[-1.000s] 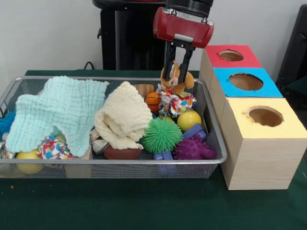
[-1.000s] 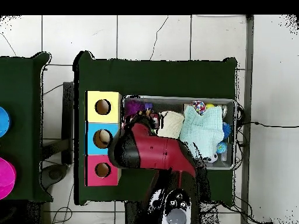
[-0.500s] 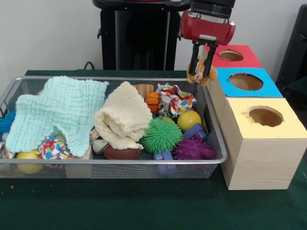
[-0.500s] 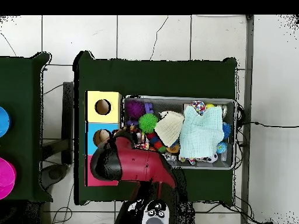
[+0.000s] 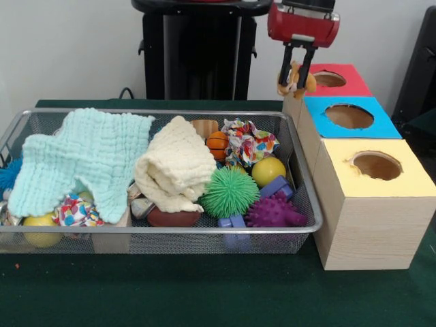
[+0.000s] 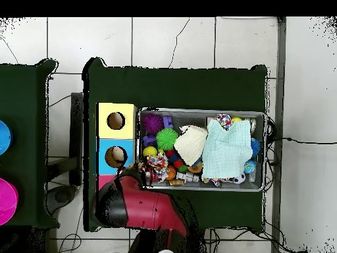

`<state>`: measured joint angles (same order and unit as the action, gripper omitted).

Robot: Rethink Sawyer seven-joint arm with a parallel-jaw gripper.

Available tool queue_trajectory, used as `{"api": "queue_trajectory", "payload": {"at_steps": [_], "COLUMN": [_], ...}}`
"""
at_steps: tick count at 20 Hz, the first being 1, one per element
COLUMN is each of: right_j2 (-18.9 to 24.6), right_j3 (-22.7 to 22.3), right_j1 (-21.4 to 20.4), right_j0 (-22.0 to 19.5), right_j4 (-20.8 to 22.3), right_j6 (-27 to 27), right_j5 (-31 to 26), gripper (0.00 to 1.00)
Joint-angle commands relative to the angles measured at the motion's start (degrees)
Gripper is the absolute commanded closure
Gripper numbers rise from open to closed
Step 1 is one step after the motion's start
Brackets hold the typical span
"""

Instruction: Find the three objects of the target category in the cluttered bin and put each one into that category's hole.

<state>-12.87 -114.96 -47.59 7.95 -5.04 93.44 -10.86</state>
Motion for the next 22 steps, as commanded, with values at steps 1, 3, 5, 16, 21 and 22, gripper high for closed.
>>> {"api": "queue_trajectory", "payload": {"at_steps": [1, 3, 5, 16, 21, 22], "right_j2": [0.24, 2.36, 1.95, 4.55, 4.92, 5.07], "right_j3": [-10.18, -12.66, -13.59, -18.43, -18.12, -18.01], "right_j1": [-1.26, -0.05, 0.68, 4.16, 5.83, 6.37], "right_j0": [1.77, 1.09, 2.74, 8.57, 10.0, 9.99], "right_j4": [-5.07, -6.99, -7.99, -12.99, -14.22, -14.3], "right_j6": [18.89, 20.85, 22.54, 30.99, 32.5, 32.66], "right_j5": [-0.54, 1.91, 3.64, 12.15, 13.66, 14.2], "gripper": [1.0, 1.0, 1.0, 1.0, 1.0, 1.0]}}
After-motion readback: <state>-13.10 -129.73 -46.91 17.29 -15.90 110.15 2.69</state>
